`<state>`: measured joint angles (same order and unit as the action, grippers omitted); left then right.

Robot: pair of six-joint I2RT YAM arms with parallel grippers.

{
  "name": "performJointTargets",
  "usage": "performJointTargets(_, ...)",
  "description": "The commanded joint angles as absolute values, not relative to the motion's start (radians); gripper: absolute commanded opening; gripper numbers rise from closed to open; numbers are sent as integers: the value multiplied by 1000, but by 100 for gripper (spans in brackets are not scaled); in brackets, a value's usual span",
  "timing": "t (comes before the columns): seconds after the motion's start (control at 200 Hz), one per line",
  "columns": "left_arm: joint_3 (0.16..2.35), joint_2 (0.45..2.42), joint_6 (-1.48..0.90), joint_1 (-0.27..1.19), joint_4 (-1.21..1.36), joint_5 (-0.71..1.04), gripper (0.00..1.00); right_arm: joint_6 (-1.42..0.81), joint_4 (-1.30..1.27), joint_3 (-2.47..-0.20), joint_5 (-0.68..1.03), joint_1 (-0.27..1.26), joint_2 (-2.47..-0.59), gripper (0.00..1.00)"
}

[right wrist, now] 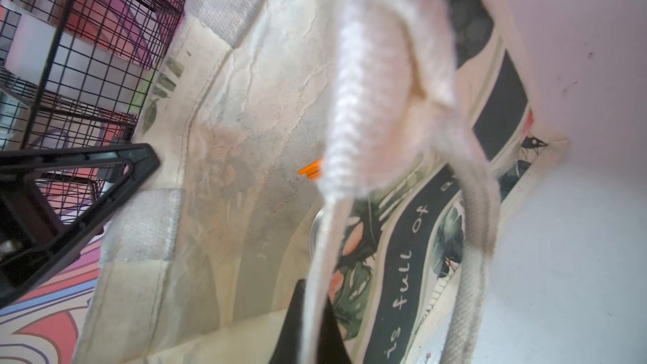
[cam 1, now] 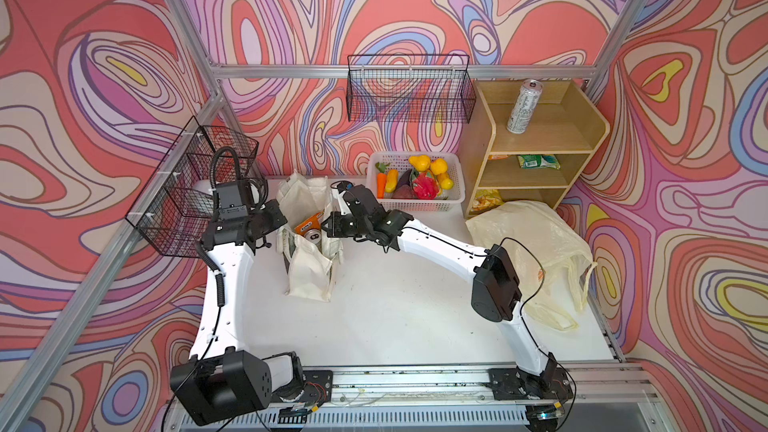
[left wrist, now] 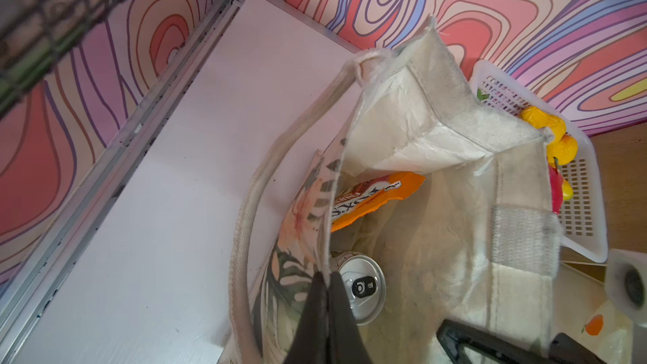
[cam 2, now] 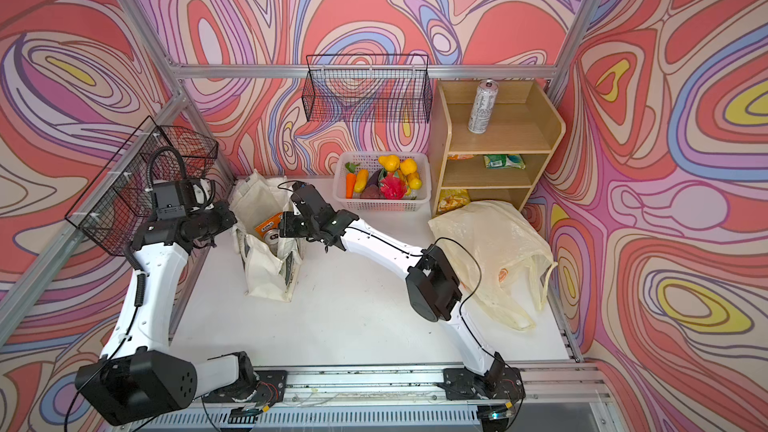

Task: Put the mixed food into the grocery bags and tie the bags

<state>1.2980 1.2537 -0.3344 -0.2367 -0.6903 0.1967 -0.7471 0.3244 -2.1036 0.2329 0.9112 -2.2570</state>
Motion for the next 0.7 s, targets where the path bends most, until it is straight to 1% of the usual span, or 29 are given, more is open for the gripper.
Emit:
performJointTargets(0.0, 1317, 1246, -292, -249, -697, 178, 0, -769, 257, -2144, 255, 917, -2271, 30)
performJointTargets(0.04, 1311, 1242, -286, -250, -701, 174, 0, -767, 261, -2137, 257, 917, -2263, 48)
performJointTargets(0.06, 1309, 1239, -284, -252, -704, 170, 0, -764, 262, -2133, 259, 916, -2257, 54)
performJointTargets(0.085, 1304, 1236, -283, -252, -708, 164, 0, -759, 266, -2129, 262, 917, -2249, 59)
performJointTargets(0.12, 1304, 1230, -282, -254, -714, 157, 11, -747, 280, -2129, 264, 917, -2238, 65)
performJointTargets(0.145, 1303, 1225, -282, -255, -718, 153, 23, -734, 296, -2132, 262, 916, -2230, 68)
performJointTargets(0.17, 1302, 1219, -284, -256, -722, 147, 34, -722, 314, -2135, 259, 916, -2220, 71)
performJointTargets(0.2, 1302, 1210, -285, -256, -725, 141, 45, -711, 333, -2135, 254, 916, -2208, 74)
performJointTargets(0.25, 1305, 1197, -289, -257, -730, 126, 59, -690, 363, -2133, 249, 915, -2188, 76)
performJointTargets(0.255, 1305, 1195, -289, -257, -731, 125, 61, -689, 367, -2132, 249, 914, -2186, 78)
performJointTargets(0.265, 1306, 1192, -290, -256, -732, 121, 63, -685, 374, -2132, 246, 914, -2181, 80)
performJointTargets(0.285, 1309, 1187, -292, -257, -735, 115, 66, -678, 387, -2132, 240, 913, -2173, 82)
performJointTargets(0.406, 1333, 1160, -301, -256, -768, 75, 80, -646, 486, -2127, 187, 908, -2121, 84)
performJointTargets(0.426, 1337, 1155, -303, -257, -775, 67, 86, -641, 506, -2125, 165, 907, -2112, 87)
performJointTargets(0.486, 1345, 1138, -308, -256, -787, 56, 95, -625, 548, -2106, 112, 904, -2077, 90)
performJointTargets(0.501, 1345, 1132, -310, -256, -788, 55, 99, -622, 557, -2099, 102, 902, -2068, 91)
performJointTargets(0.616, 1349, 1093, -327, -257, -798, 91, 100, -617, 549, -1997, 75, 869, -1975, 92)
performJointTargets(0.696, 1364, 1067, -337, -256, -812, 172, 100, -620, 519, -1883, 71, 829, -1887, 92)
